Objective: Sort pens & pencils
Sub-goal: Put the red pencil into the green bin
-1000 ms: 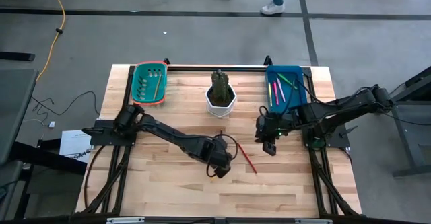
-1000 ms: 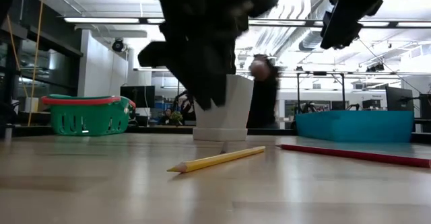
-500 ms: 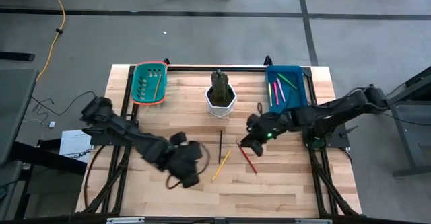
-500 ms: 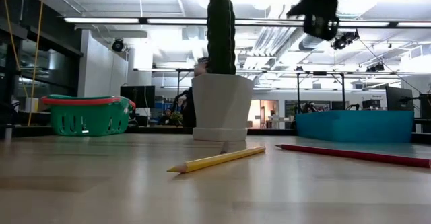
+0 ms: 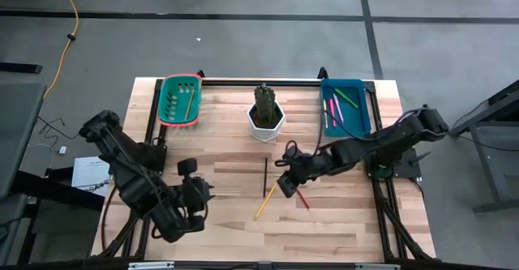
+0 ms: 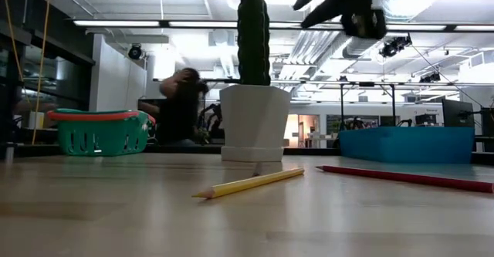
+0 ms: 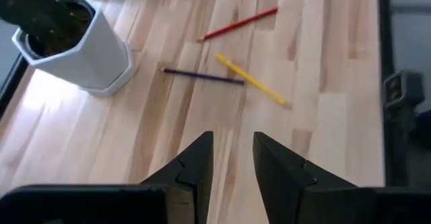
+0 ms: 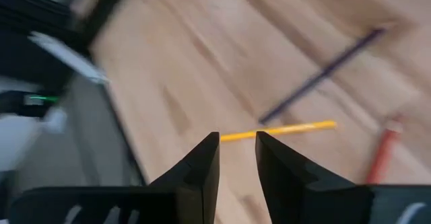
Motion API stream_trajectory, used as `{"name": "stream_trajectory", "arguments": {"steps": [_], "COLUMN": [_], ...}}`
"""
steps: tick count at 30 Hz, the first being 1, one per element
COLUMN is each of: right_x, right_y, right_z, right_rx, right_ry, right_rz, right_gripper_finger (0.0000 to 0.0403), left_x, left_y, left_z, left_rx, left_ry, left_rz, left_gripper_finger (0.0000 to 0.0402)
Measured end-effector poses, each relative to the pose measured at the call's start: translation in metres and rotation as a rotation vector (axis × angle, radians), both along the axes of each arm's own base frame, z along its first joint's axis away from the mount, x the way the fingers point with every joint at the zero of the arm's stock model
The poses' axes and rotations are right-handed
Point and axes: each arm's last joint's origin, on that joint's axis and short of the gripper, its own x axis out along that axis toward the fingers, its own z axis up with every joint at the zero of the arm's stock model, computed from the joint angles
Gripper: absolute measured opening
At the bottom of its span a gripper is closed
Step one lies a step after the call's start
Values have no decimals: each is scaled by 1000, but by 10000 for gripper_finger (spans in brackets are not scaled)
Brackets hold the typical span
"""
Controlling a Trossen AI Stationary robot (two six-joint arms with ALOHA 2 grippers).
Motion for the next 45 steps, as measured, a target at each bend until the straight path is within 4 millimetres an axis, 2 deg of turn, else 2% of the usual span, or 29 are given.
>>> {"name": "stream_trajectory", "arguments": {"steps": [4,7,13,18,26,33,38,45], "right_x": [8,18,32,38,41,47,37,37], "right_y": [12,19,31,39,42,45,43,43], "right_z": [21,23,3,-22,-55,-77,-96,-96], "right_rx": [-100,-130,-129,-101,-127,-105,-61,-61], "right_ry": [167,283,447,555,724,721,772,764], "right_rz": [-21,-38,-84,-111,-104,-89,-102,-92], "right_gripper_finger": [73,70,79,83,83,83,83,83], "left_x": [-10,-15,-33,-45,-50,-52,-53,-53], "left_y": [-1,-1,-2,-2,0,-3,-4,-5], "left_z": [-2,-3,5,12,12,12,12,12], "left_rx": [22,37,65,70,80,79,74,75], "left_ry": [43,59,28,-11,11,13,15,15], "left_rz": [12,34,29,13,18,4,0,-4], "left_gripper_finger": [95,95,95,95,95,95,95,95]}}
